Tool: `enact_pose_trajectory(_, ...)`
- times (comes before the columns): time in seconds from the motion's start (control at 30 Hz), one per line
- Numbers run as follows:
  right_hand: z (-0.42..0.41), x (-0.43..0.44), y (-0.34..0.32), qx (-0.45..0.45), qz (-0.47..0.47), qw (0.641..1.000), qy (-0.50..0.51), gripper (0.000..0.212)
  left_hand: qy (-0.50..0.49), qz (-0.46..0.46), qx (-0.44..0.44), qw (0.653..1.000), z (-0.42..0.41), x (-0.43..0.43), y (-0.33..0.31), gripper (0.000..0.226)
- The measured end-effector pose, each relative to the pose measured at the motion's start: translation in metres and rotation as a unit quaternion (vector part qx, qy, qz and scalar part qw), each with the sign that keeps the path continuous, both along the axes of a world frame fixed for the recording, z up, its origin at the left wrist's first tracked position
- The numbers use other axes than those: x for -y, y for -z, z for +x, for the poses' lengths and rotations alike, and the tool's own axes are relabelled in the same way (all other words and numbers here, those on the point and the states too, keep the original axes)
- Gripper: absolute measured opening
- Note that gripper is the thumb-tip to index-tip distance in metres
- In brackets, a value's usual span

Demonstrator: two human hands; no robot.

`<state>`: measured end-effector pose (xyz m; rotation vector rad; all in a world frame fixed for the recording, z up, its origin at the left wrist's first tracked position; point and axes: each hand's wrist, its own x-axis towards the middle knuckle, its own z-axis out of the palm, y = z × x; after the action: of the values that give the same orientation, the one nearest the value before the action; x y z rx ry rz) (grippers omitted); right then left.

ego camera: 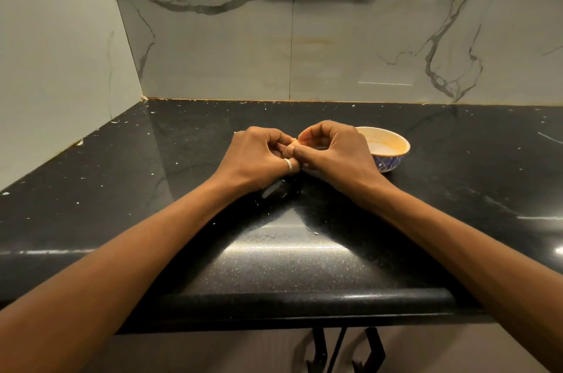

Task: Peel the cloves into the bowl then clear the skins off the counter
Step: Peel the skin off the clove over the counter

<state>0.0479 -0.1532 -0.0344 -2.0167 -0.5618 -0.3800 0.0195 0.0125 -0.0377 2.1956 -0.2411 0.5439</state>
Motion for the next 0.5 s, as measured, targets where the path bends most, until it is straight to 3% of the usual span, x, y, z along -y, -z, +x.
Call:
enact_pose_trajectory(0.2,-0.0015,-0.0012,-0.0007,0.008,-0.013,1.0,-0.003,0.016,-0.034,0.082,0.058,0.994,-0.0003,0.0005,0.0,0.037)
enact_pose_trajectory(0.5,0.0041,-0.0023,0.0044,-0.064,0.023,0.997,-0.018,0.016,-0.029,0.106,0.036,0.993,-0.0044,0.0034,-0.0015,0.043)
